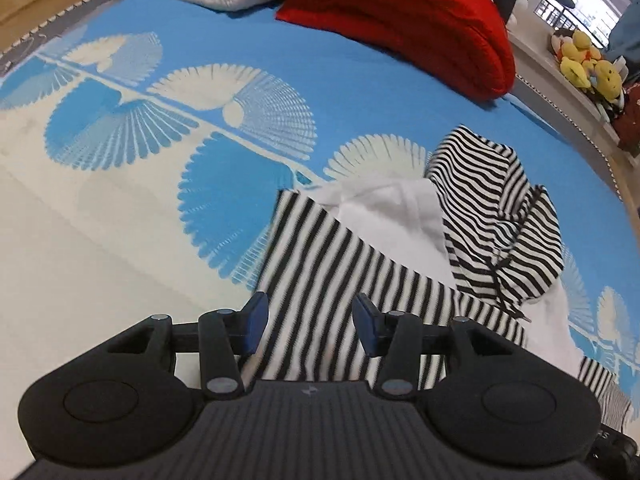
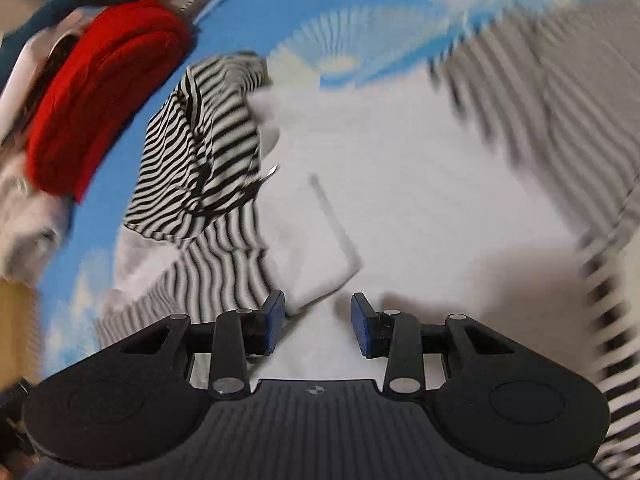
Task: Fold small clothes
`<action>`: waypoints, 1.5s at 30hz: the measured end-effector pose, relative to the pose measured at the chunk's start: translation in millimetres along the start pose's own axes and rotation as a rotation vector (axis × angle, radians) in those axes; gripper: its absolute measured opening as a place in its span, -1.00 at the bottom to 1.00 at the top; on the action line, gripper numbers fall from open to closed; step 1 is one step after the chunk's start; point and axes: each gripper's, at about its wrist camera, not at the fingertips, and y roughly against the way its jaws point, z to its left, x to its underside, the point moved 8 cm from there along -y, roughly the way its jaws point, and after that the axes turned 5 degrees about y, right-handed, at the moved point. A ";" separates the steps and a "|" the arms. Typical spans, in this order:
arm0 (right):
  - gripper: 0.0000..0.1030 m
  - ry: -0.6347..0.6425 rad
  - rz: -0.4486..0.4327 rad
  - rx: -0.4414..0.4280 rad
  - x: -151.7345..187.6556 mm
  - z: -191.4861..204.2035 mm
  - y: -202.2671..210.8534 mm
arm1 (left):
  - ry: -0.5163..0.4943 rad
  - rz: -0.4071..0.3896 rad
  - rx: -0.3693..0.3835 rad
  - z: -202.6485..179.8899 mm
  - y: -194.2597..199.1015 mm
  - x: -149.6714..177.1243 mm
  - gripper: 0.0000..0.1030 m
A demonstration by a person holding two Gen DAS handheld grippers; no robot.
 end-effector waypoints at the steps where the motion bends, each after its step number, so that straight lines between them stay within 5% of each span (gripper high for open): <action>1: -0.24 -0.032 0.012 -0.004 3.0 1.0 -8.1 | 0.009 -0.003 -0.002 3.4 0.5 -3.0 0.00; 5: -0.27 -0.117 0.019 -0.034 5.8 6.2 -35.6 | 0.021 -0.015 -0.020 11.4 -1.2 -13.0 0.00; 7: -0.78 -0.148 -0.003 -0.062 2.2 6.7 -39.6 | 0.018 -0.023 -0.028 16.1 -1.8 -17.3 0.00; 8: -0.78 -0.151 -0.024 -0.068 -0.6 5.7 -37.0 | 0.016 -0.025 -0.033 18.8 -1.5 -19.0 0.00; 14: -0.82 0.067 -0.396 0.008 -23.8 35.1 56.3 | -0.032 -0.005 -0.041 20.1 -9.6 -14.6 0.00; 18: -0.80 0.069 -0.296 0.207 -17.4 -7.4 47.1 | -0.064 0.042 -0.006 8.3 -17.6 -0.3 0.00; 20: -0.76 0.009 -0.200 0.234 -12.0 -30.3 32.1 | -0.097 0.062 0.012 -2.9 -21.8 9.6 0.00; 29: -0.76 -0.038 -0.194 0.224 -11.3 -38.6 42.2 | -0.152 0.110 -0.003 -18.2 -41.9 34.7 0.00; 34: -0.18 -0.106 -0.151 0.227 -14.9 -58.0 34.5 | -0.178 0.112 0.020 -30.4 -41.3 38.3 0.00; 40: -0.18 -0.224 -0.130 0.119 -37.4 -90.2 20.7 | -0.186 0.113 0.024 -35.3 -40.7 39.8 0.00; 45: -0.18 -0.097 -0.138 0.088 -67.5 -78.3 6.2 | -0.185 0.117 0.017 -28.8 -41.5 38.1 0.00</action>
